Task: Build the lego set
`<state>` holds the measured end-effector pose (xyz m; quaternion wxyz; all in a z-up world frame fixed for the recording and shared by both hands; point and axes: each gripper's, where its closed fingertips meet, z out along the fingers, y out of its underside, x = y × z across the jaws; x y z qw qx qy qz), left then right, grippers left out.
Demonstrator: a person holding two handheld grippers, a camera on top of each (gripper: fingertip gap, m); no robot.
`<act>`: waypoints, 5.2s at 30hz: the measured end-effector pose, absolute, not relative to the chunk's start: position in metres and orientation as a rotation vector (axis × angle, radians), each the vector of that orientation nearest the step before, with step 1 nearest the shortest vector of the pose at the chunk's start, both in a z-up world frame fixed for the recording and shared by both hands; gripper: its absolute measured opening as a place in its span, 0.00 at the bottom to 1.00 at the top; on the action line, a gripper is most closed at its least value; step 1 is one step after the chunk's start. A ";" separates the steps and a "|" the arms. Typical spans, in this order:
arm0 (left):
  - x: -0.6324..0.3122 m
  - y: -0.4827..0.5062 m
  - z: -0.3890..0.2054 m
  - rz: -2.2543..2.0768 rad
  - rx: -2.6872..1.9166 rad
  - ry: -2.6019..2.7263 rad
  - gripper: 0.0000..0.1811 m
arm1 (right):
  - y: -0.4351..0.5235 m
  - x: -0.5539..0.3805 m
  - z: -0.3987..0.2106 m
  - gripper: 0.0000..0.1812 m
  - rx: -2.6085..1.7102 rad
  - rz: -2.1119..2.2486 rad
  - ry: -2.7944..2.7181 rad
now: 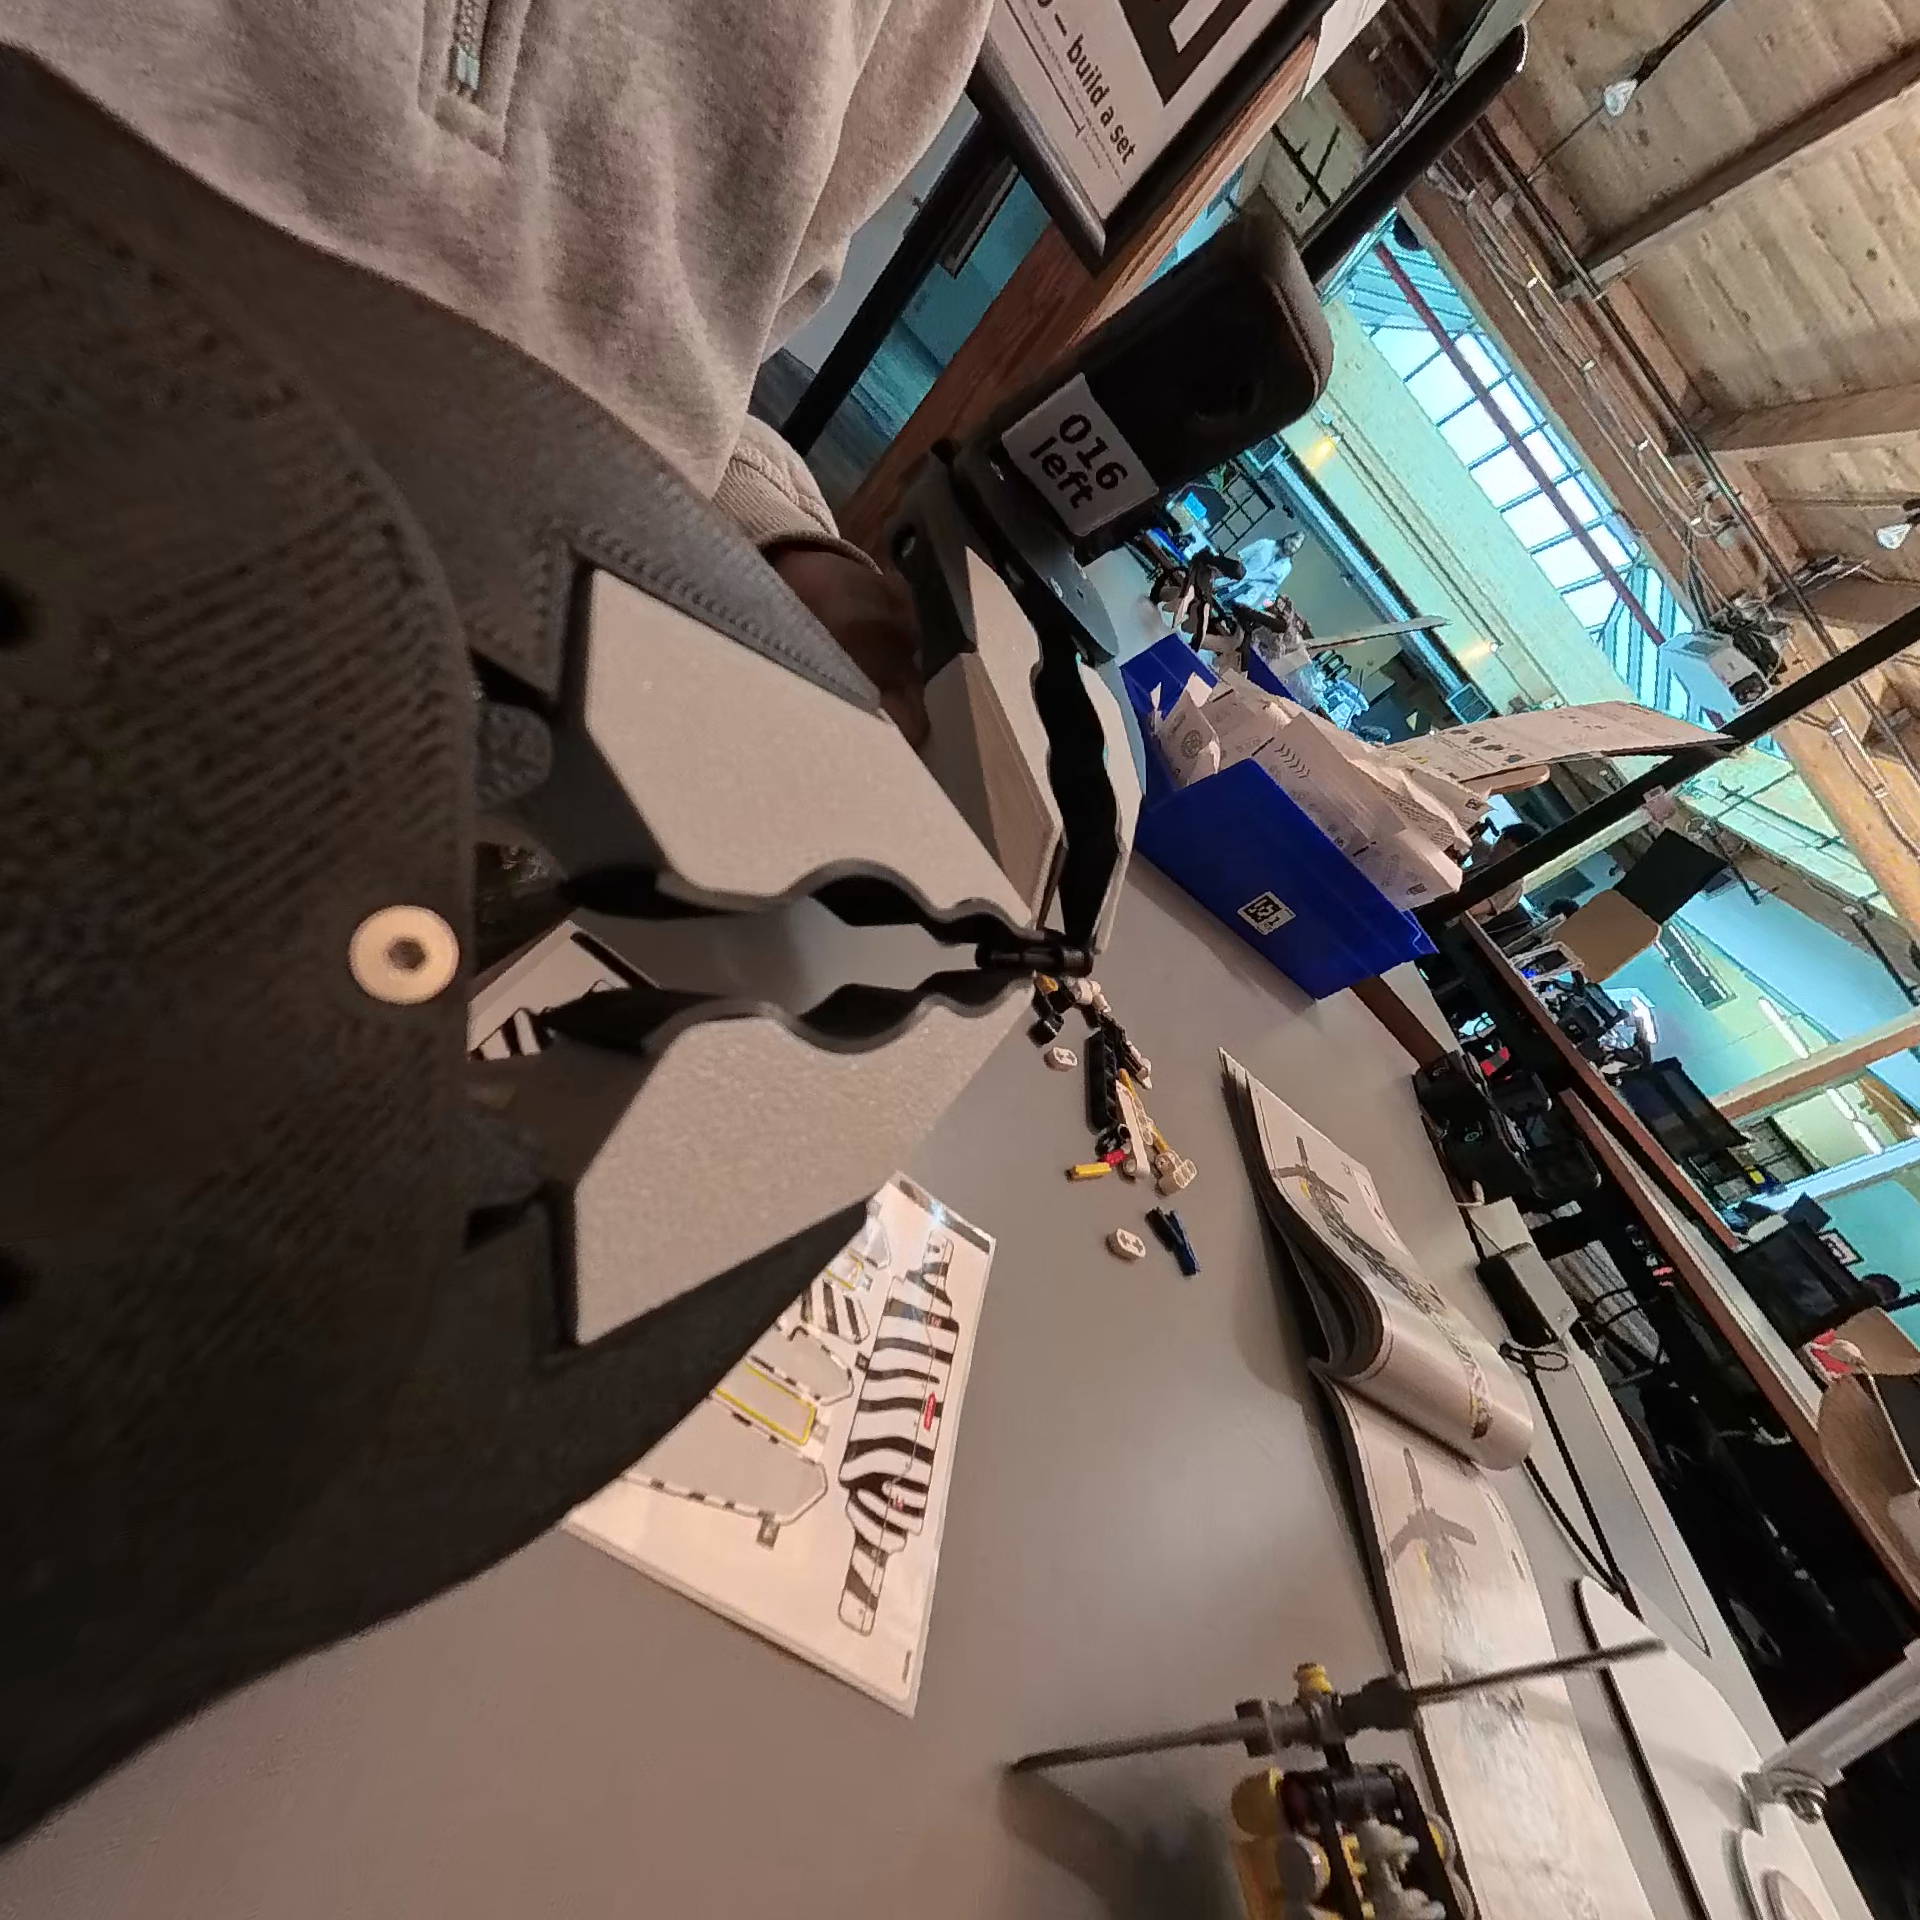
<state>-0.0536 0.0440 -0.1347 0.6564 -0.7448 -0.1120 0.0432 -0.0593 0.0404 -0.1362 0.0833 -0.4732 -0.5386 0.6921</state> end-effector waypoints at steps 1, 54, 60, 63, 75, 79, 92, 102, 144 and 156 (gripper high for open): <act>-0.054 0.044 -0.135 0.094 -1.688 -0.255 0.02 | 0.040 -0.059 -0.136 0.01 -1.413 2.068 -1.607; -0.042 0.050 -0.133 0.297 -1.717 -0.054 0.02 | 0.042 -0.058 -0.135 0.15 -1.445 2.313 -1.564; -0.038 0.051 -0.135 0.368 -1.727 0.007 0.03 | 0.043 -0.051 -0.135 0.04 -1.420 2.320 -1.613; -0.038 0.050 -0.132 0.278 -1.713 -0.047 0.06 | 0.044 -0.050 -0.132 0.02 -1.386 2.284 -1.630; -0.027 0.054 -0.131 -0.240 -1.632 -0.238 0.16 | 0.053 -0.048 -0.123 0.02 -1.345 2.346 -1.564; -0.032 0.052 -0.128 -0.287 -1.585 -0.278 0.12 | 0.049 -0.047 -0.120 0.02 -1.330 2.396 -1.566; -0.025 0.050 -0.123 -0.430 -1.531 -0.238 0.04 | 0.045 -0.035 -0.117 0.03 -1.189 2.226 -1.889; -0.088 0.074 -0.104 -0.147 -1.511 -0.337 0.19 | 0.101 -0.090 -0.073 0.03 -0.812 1.774 -2.193; -0.205 0.183 -0.187 -0.257 -2.023 -0.438 0.50 | 0.190 -0.225 -0.178 0.03 -0.032 1.091 -3.191; -0.204 0.181 -0.193 -0.264 -2.044 -0.441 0.44 | 0.194 -0.214 -0.177 0.03 0.005 0.920 -3.114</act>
